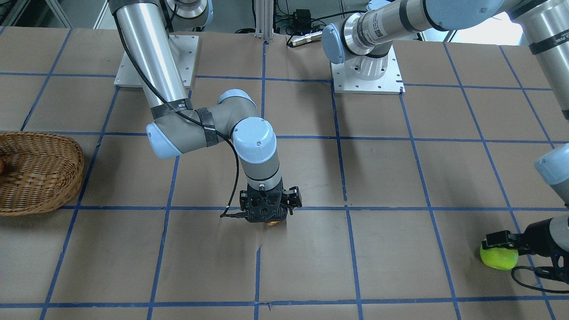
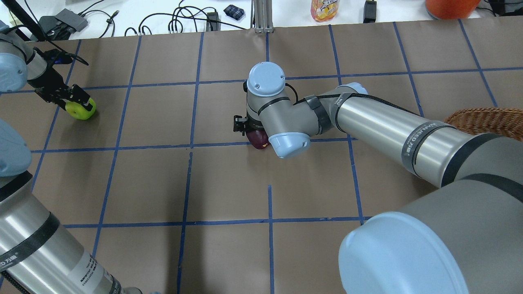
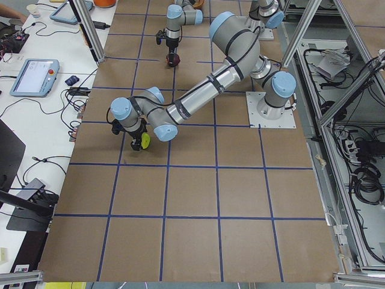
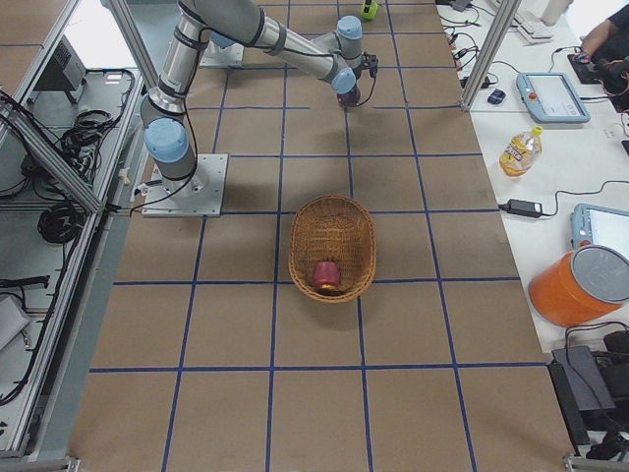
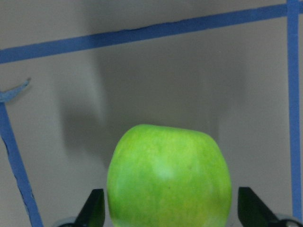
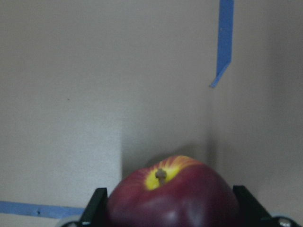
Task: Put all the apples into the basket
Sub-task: 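Carry dark red apple into basket with right gripper while left holds green apple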
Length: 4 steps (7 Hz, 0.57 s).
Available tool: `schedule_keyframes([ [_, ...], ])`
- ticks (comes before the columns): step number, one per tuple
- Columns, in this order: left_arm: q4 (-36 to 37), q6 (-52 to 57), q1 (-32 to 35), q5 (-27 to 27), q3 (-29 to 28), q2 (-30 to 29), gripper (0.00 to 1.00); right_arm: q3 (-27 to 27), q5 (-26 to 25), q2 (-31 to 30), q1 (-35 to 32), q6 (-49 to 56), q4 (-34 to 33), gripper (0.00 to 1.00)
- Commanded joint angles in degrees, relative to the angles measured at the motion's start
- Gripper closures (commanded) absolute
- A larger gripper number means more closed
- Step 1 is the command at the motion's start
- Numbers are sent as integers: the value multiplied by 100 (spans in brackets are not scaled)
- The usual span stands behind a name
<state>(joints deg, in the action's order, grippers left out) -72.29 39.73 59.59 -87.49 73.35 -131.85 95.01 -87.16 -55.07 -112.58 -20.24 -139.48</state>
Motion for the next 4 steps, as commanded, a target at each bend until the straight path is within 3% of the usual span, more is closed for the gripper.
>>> schedule_keyframes([
  [1, 65, 61, -9, -74, -83, -60, 99, 36, -91, -39, 8, 170, 34, 48],
  [2, 66, 52, -9, -66, -102, -17, 100, -52, -47, -187, 165, 335, 78, 49],
  [4, -4, 17, 17, -31, -224, 124, 100, -71, -38, -1150, 952, 678, 1303, 43],
])
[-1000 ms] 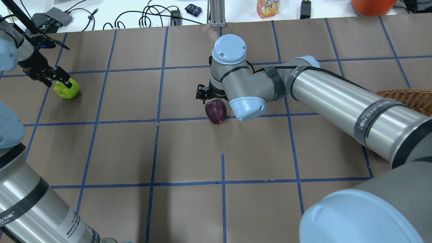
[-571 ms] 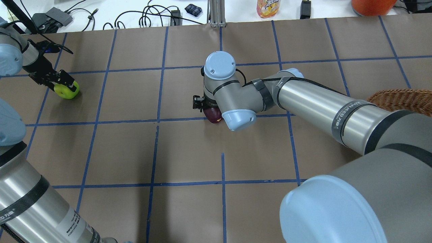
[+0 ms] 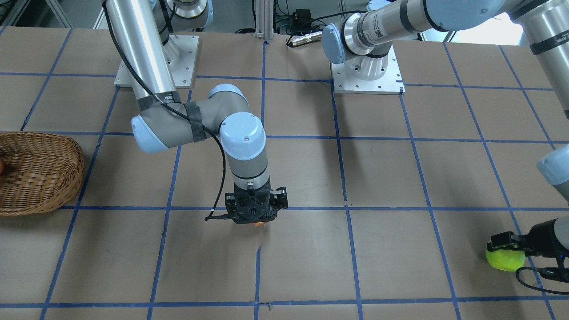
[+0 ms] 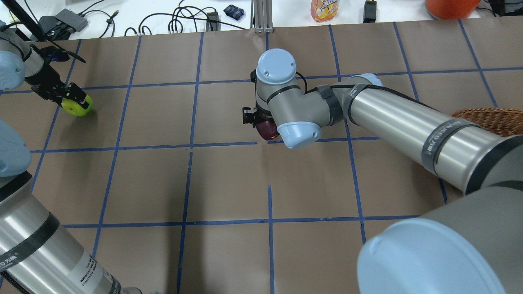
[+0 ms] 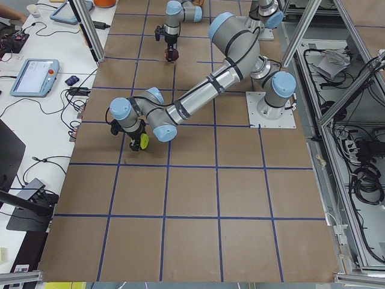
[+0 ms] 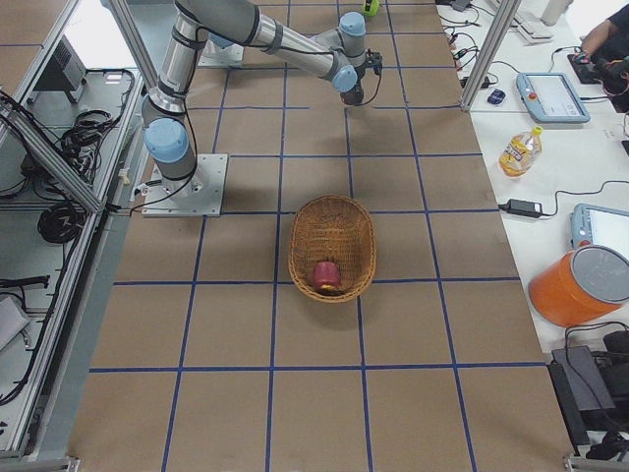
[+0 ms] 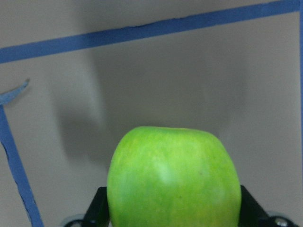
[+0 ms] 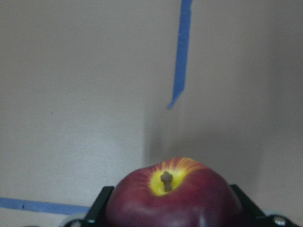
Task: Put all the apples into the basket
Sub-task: 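Carry dark red apple into basket with right gripper while left holds green apple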
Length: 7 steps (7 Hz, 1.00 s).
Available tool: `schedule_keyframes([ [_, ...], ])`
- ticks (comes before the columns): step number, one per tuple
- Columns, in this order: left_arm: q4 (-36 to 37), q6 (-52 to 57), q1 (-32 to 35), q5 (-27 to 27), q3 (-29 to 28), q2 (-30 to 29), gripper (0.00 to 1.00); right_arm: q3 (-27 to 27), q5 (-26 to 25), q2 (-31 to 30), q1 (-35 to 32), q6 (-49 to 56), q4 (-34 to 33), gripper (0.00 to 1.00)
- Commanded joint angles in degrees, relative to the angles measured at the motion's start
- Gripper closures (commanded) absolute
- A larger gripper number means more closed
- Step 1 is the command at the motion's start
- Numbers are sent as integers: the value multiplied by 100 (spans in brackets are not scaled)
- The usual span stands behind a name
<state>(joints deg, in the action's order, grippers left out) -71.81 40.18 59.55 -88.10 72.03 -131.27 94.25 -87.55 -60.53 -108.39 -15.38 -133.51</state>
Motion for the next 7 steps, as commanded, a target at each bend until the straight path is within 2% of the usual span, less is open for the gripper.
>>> schedule_keyframes([
  [1, -87, -27, -5, 47, -49, 57, 100, 58, -16, -1096, 1156, 689, 1313, 43],
  [2, -96, -19, -14, 39, -31, 75, 100, 58, -77, -1397, 1893, 1512, 2015, 42],
  [3, -192, -19, -14, 30, -66, 110, 100, 58, -182, -1495, 2631, 2469, 2352, 43],
  [4, -280, -27, -14, 4, -66, 128, 100, 102, -514, -1496, 3352, 3401, 2364, 43],
  [5, -315, -27, -14, 47, -66, 136, 100, 354, -613, -1470, 4230, 4733, 2208, 41],
  [7, -491, -106, 109, 30, -75, 276, 100, 1056, -518, -1209, 5490, 6004, 642, 30],
])
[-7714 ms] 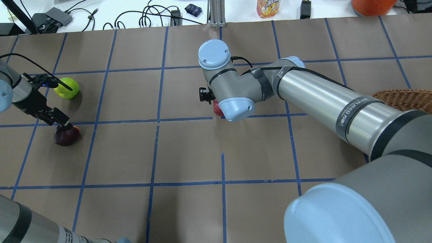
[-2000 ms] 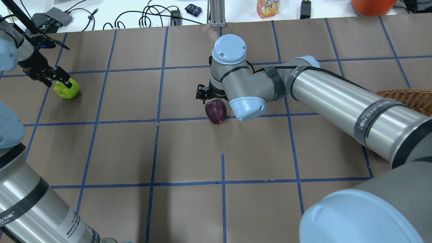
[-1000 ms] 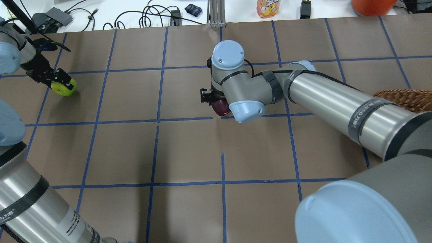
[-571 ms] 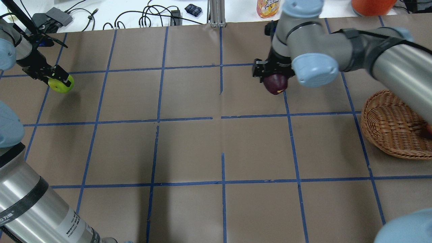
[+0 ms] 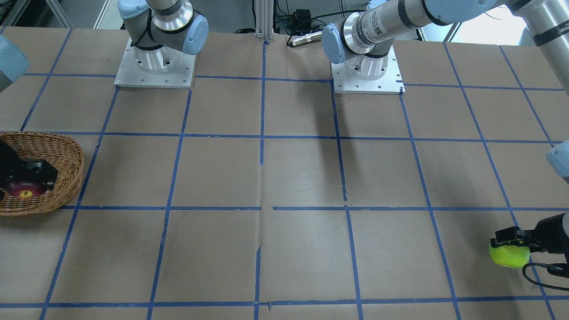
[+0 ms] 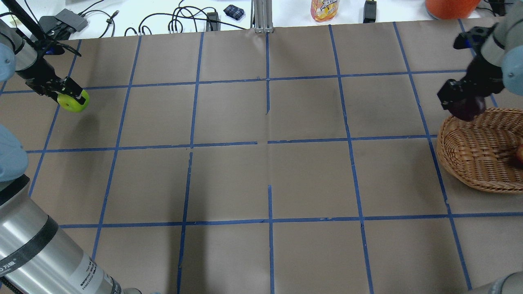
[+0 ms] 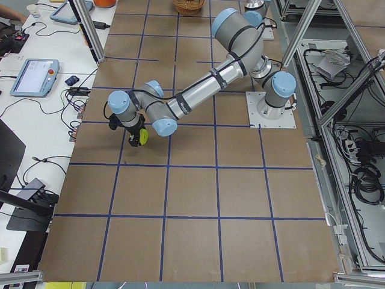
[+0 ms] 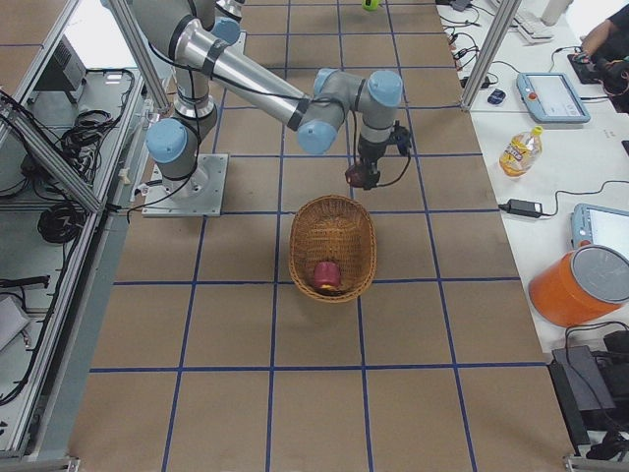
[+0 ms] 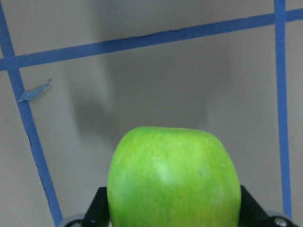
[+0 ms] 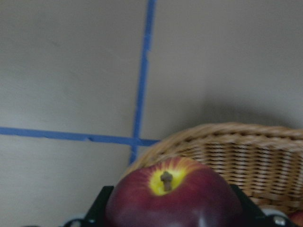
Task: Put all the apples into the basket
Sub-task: 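Carry dark red apple into basket with right gripper while left holds green apple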
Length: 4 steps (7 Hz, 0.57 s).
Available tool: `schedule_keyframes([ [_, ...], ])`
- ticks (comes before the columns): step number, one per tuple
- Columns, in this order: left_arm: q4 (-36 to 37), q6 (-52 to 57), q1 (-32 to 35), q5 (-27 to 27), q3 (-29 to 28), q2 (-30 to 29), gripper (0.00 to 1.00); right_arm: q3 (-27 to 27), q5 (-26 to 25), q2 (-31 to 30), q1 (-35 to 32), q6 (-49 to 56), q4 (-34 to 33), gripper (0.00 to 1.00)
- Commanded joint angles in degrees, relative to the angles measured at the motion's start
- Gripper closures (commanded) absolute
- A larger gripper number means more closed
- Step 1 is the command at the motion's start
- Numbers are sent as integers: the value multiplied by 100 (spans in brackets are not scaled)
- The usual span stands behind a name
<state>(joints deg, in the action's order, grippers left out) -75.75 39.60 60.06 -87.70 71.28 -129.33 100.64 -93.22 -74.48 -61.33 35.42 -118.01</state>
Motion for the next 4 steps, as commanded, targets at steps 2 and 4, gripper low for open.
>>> schedule_keyframes([
  [2, -738, -1291, 722, 69, 78, 503, 100, 876, 243, 302, 1279, 1255, -1216, 2],
  [4, -924, -2941, 1575, 323, 481, 1012, 100, 984, 261, 154, 1360, 1501, -1146, 0],
])
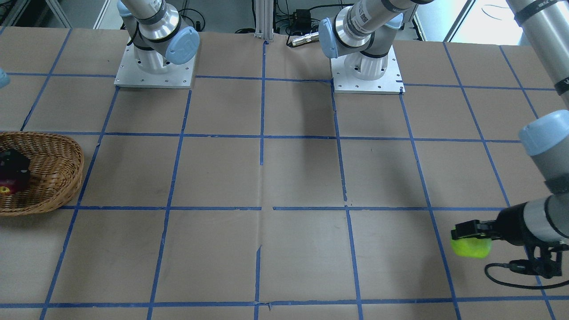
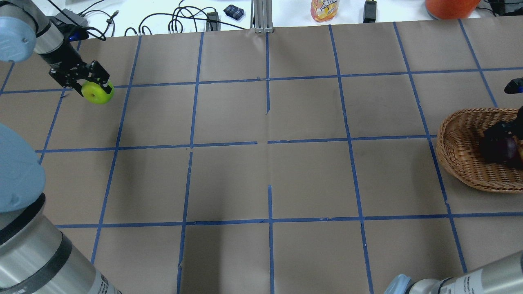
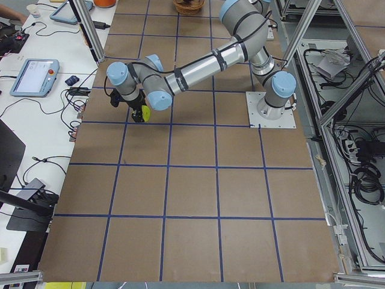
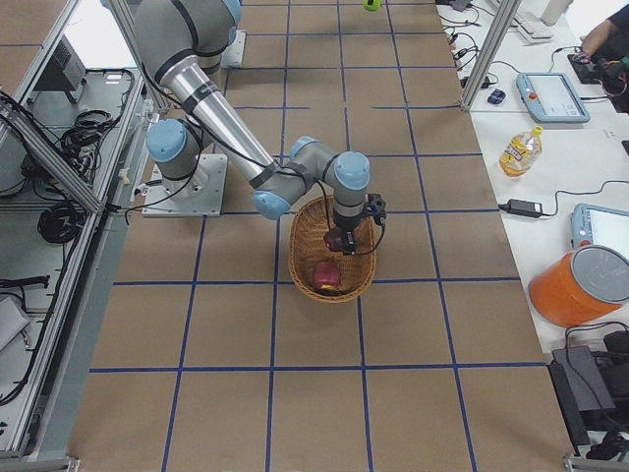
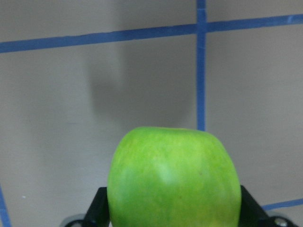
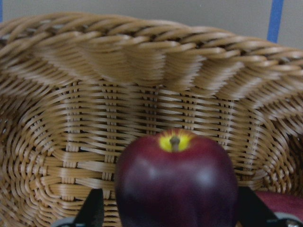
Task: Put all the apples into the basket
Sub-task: 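Place the green apple at the table center with the left gripper while the right returns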
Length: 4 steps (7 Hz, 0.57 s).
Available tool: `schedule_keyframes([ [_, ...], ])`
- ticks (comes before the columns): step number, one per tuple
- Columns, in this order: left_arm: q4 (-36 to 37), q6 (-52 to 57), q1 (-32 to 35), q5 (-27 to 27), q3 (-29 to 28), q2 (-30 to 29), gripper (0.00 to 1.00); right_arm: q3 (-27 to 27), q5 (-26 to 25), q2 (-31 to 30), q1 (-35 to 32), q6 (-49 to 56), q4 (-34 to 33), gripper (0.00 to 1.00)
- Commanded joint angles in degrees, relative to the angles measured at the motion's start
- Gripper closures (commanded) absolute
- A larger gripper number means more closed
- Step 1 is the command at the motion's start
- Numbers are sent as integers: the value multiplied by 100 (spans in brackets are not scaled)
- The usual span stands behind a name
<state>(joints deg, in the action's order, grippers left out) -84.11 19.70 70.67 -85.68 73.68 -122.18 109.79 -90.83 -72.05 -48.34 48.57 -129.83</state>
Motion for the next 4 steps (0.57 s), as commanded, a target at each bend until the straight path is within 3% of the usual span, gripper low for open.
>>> schedule_keyframes([
  [1, -79, -1725, 944, 740, 504, 509, 100, 16, 4, -394, 18, 170, 463, 0],
  [2, -18, -2429, 1262, 807, 689, 616, 100, -158, 21, -623, -296, 57, 903, 0],
  [4, 1066, -4220, 2314, 922, 866, 522, 100, -467, -5, -731, -1444, -704, 1170, 0],
])
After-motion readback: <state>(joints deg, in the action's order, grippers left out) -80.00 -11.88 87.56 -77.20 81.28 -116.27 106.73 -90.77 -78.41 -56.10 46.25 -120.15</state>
